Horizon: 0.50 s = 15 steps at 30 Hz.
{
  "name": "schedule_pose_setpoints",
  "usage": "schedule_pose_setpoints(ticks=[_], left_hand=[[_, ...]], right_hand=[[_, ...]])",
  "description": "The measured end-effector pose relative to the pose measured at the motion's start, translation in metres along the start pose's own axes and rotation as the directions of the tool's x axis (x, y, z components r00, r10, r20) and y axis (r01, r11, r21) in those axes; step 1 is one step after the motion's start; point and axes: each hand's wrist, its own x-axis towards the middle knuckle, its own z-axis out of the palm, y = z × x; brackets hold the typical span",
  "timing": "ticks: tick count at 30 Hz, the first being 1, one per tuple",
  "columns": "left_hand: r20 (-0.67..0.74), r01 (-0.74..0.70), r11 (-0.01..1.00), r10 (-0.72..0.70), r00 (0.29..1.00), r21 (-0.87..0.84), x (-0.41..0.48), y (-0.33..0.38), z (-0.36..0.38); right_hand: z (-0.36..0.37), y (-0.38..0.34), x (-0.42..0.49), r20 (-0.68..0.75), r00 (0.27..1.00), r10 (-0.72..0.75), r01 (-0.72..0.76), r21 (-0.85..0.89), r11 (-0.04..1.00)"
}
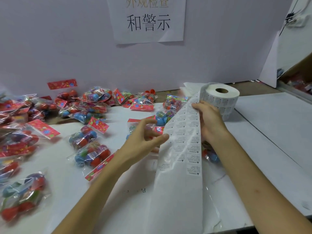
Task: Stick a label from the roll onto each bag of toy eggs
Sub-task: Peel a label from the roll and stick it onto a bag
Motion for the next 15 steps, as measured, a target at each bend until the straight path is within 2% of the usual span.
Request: schedule_pose_setpoints(ticks=[2,4,7,9,10,12,13,15], left_hand=[[0.119,0.106,0.990,-0.095,0.988,-0.095,-0.001,0.001,-0.001],[0.209,0.149,0.976,-0.114,0.971,-0.159,-0.002,0.001,-0.003],[0.200,0.101,0.976,-0.062,0.978,-0.192,-0.003,0.001,-0.003],[0.147,0.066,0.975,-0.035,0.988,-0.213,-0.003,0.002,-0.004],[0.123,0.057,0.974,-0.030,0.992,-0.221,-0.003,0.002,-0.005],[0.079,0.040,0.971,-0.022,0.997,-0.234,-0.002,0.001,-0.005],[0.065,0.030,0.970,-0.015,0.998,-0.240,-0.002,0.001,-0.005],[0.051,0.013,0.966,0.000,0.999,-0.258,-0.002,0.000,-0.005]], right_hand=[[-0.001,0.001,0.003,-0.003,1.000,0.013,-0.013,0.041,0.999],[-0.001,0.002,0.004,-0.001,1.000,0.010,-0.009,0.057,0.998],[0.002,0.004,0.004,-0.067,0.998,-0.020,0.023,0.051,0.998],[0.004,0.005,-0.001,-0.196,0.966,-0.168,0.155,-0.082,0.985],[0.004,0.003,-0.004,-0.246,0.913,-0.326,0.275,-0.220,0.936],[0.005,-0.002,-0.013,-0.188,0.733,-0.654,0.525,-0.455,0.719],[0.005,-0.006,-0.017,-0.096,0.664,-0.742,0.623,-0.478,0.619],[0.007,-0.012,-0.028,0.146,0.630,-0.762,0.745,-0.391,0.541]])
